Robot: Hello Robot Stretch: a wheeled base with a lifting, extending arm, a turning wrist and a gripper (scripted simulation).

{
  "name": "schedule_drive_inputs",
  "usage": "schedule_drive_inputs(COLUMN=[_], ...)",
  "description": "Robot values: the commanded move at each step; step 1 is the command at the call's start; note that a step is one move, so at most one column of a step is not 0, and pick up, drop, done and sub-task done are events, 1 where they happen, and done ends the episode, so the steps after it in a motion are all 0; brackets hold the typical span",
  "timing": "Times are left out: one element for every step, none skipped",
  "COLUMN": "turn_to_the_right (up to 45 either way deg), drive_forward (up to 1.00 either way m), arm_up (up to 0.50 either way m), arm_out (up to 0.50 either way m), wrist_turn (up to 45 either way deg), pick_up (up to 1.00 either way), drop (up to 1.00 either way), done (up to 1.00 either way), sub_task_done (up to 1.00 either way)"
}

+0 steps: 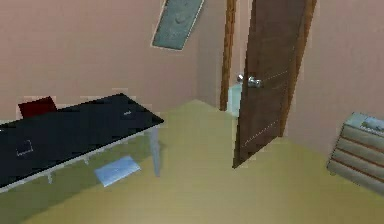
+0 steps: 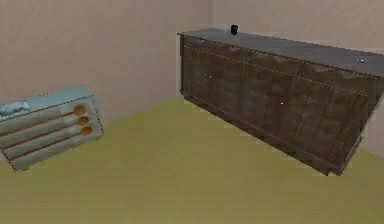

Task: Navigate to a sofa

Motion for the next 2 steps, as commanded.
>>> schedule_drive_inputs(turn_to_the_right=[0.0,3.0], drive_forward=[1.0,0.0], arm_up=[0.0,0.0], arm_out=[0.0,0.0], wrist_turn=[0.0,0.0], pick_up=[0.0,0.0], drop=[0.0,0.0], done=[0.0,0.0], sub_task_done=[0.0,0.0])
